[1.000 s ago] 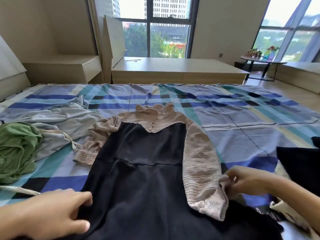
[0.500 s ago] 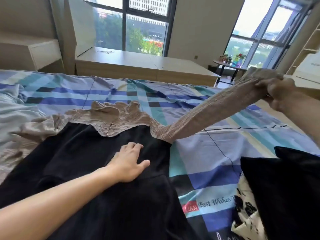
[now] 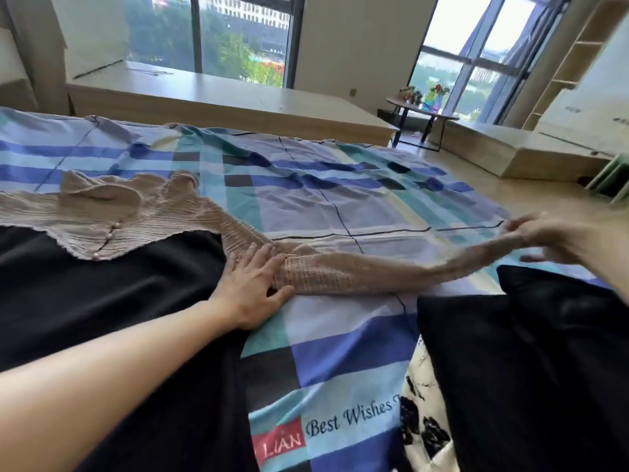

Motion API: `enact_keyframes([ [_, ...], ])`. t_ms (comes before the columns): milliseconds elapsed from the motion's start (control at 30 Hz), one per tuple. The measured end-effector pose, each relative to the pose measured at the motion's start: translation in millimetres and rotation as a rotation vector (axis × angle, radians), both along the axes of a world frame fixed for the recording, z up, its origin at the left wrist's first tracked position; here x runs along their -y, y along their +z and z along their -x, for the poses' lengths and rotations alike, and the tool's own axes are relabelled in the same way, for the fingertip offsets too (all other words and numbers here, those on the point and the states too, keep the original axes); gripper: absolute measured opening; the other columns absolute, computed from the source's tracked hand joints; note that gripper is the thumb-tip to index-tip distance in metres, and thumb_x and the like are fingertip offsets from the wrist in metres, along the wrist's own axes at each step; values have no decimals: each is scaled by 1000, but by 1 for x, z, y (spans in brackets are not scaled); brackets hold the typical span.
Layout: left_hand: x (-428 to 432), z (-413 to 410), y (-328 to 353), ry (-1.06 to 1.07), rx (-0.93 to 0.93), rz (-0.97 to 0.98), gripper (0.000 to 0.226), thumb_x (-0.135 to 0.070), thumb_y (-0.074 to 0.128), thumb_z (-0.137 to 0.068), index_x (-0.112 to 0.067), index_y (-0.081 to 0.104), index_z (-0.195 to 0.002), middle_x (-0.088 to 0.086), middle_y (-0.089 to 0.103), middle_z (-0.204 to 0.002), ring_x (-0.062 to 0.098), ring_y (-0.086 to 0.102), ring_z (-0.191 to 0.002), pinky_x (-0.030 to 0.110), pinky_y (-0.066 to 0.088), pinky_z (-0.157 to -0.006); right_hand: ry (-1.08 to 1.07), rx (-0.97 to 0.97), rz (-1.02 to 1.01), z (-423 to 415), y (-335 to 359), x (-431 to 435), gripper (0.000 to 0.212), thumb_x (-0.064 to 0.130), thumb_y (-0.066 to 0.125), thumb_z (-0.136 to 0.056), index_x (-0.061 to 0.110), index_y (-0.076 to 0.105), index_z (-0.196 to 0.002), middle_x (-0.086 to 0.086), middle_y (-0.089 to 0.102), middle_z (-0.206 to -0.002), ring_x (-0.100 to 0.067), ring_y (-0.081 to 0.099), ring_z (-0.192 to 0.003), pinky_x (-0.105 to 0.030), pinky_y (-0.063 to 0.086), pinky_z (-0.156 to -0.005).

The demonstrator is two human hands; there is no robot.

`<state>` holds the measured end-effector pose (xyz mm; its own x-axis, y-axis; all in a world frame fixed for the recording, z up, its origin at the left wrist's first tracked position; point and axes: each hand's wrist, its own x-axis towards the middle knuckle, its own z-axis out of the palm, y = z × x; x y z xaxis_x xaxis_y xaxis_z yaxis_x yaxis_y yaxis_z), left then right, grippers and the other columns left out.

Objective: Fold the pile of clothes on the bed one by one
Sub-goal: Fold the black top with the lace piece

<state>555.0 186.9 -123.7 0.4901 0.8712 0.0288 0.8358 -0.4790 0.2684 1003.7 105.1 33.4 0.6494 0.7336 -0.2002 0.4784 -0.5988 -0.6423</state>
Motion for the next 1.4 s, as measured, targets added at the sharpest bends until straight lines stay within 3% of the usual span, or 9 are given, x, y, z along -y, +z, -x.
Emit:
enact_keyframes([
  [133, 4, 2, -6, -10, 109, -86, 88, -77, 20, -77, -40, 19, -157, -3, 2, -169, 18, -5, -155, 50, -1, -125, -6, -107, 285, 14, -25, -7, 31, 22, 41, -108, 1, 49, -128, -25, 47, -132, -34, 56, -91, -45, 50, -78],
  [333, 3, 4, -10, -127, 200, -193, 75, -75, 23, -83, -37, 46, -144, -7, 27, -162, 14, 21, -151, 51, 12, -123, 182, -29, 574, 38, -33, 2, 28, 26, 63, -94, 2, 65, -108, -9, 60, -93, -23, 59, -83, -24, 51, -64],
  [500, 3, 2, -11, -136, 175, -195, 76, -76, 19, -85, -38, 41, -147, -7, 17, -166, 14, 7, -155, 51, 4, -124, 54, 5, 83, 26, -15, -11, 13, -1, 75, -81, 8, 65, -84, -10, 61, -78, -23, 56, -75, -29, 43, -64],
  [633, 9, 3, -10, -66, 252, -342, 64, -66, 27, -92, -26, 46, -139, 2, 28, -159, 25, 21, -150, 48, 20, -121, -99, -66, -310, 25, -2, -24, 25, -2, 67, -84, 8, 68, -107, -14, 69, -102, -30, 66, -92, -45, 58, -79],
  [733, 10, 3, -9, -60, 225, -266, 72, -72, 20, -88, -27, 49, -136, 0, 35, -156, 22, 30, -146, 44, 23, -120, -110, -42, -275, 22, -11, -28, 29, -5, 64, -79, 3, 67, -106, -20, 69, -108, -32, 72, -84, -46, 62, -74],
  [833, 10, 1, -10, -43, 187, -169, 77, -76, 10, -83, -35, 44, -139, 1, 18, -165, 20, 6, -155, 50, 1, -124, -159, -48, -257, 36, -5, -23, 21, -1, 74, -83, 9, 65, -99, -13, 66, -90, -17, 63, -48, -23, 49, -44],
  [933, 9, 3, -11, -16, 245, -253, 69, -78, 9, -86, -42, 29, -142, -1, -3, -168, 24, -13, -155, 54, -11, -122, -195, -22, -225, 38, 3, -22, 24, 12, 79, -84, 7, 68, -105, -12, 64, -84, -18, 51, -52, -25, 37, -49],
  [1067, 4, 0, -4, -82, -20, 16, 120, -94, -22, -58, -39, 15, -158, -4, -3, -169, 21, -10, -155, 53, -8, -123, -158, -13, -214, 62, 22, -26, 13, 12, 74, -90, 5, 70, -99, -8, 64, -79, -16, 50, -52, -24, 36, -48],
  [1400, 8, 98, 60, 81, 529, 319, 74, -66, 22, -98, -13, 61, -132, 5, 56, -143, 22, 46, -137, 33, 31, -114, 313, -176, -250, 266, 94, -112, 15, 24, 59, -99, 16, 71, -95, -1, 59, -71, -10, 49, -49, -24, 38, -47],
])
